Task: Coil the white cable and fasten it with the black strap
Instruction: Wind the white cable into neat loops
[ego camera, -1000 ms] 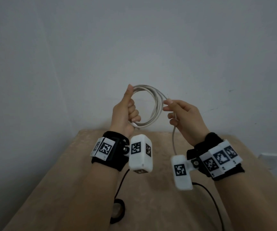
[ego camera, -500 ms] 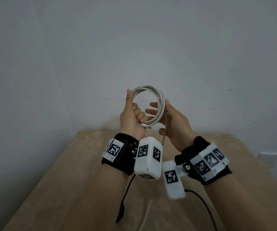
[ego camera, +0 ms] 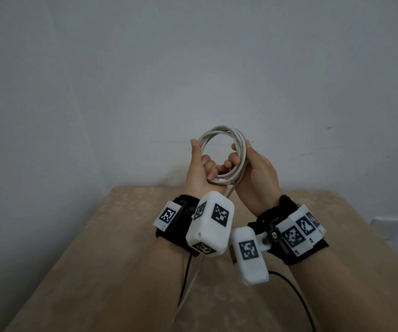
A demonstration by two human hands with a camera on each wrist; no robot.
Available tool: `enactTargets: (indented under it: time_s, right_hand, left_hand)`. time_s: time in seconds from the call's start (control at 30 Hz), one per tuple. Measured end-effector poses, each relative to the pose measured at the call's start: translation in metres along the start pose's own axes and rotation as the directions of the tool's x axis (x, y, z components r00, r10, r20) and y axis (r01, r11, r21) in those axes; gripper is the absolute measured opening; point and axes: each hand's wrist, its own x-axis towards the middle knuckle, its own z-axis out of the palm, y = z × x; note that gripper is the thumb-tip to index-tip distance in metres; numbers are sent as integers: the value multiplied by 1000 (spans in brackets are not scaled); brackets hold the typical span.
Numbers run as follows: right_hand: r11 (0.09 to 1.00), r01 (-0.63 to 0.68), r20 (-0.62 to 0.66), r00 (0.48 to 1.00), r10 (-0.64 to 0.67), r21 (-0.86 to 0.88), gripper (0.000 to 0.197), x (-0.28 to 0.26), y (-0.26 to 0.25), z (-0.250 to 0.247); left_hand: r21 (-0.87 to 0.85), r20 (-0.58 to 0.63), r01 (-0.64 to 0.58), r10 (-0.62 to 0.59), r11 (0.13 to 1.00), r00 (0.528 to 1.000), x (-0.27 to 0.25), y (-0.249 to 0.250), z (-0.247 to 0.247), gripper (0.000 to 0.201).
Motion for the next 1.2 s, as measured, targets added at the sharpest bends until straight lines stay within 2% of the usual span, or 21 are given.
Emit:
enactTargets:
  time_s: [0.2, 0.33, 0.43, 0.5, 0.57, 0.63, 0.7, 0.8, 0.93, 1.03, 1.13, 1.2]
  right_hand:
    - [999, 40, -82, 996, -38, 20, 31, 6, 0, -6]
    - [992, 58, -144, 989, -42, 112, 33, 9, -7, -13]
    - [987, 56, -161, 986, -31, 151, 31, 10, -13, -17]
    - [981, 24, -142, 990, 4, 190, 30, 12, -18, -19]
    - [979, -41, -102, 993, 62, 202, 29, 13, -22, -22]
    - [980, -125, -47, 990, 134, 152, 29, 12, -26, -23]
    - [977, -210, 12, 978, 210, 46, 30, 10, -29, -23]
    - [934, -313, 71, 942, 329, -169, 32, 7, -35, -23]
    - [834, -352, 104, 896, 431, -425, 33, 2, -36, -19]
    - [776, -351, 117, 873, 474, -523, 29, -1, -33, -14]
    - [745, -347, 144, 850, 506, -570, 28, -4, -31, -12]
    - [726, -326, 177, 834, 522, -606, 33, -6, -31, -12]
  left_hand:
    - [64, 44, 87, -90, 994, 995, 4, -2, 1, 57]
    - [55, 144, 192, -198, 980, 970, 5, -6, 1, 56]
    - [104, 211, 196, -214, 975, 954, 5, -7, 2, 53]
    - [195, 243, 183, -229, 964, 943, 5, -2, 1, 49]
    - [298, 257, 163, -244, 940, 935, 4, 6, -2, 35]
    - [378, 260, 142, -252, 915, 932, 1, 14, -5, 19]
    - [441, 251, 133, -265, 888, 931, -1, 21, -8, 14]
    - [597, 231, 88, -275, 798, 933, -4, 32, -12, 14]
    - [829, 252, -48, -295, 557, 922, -9, 40, -15, 16]
    - [885, 270, -85, -357, 457, 894, -11, 45, -17, 20]
    - [918, 298, -145, -402, 369, 866, -15, 50, -20, 8]
    - [927, 303, -159, -426, 340, 852, -16, 52, -21, 17]
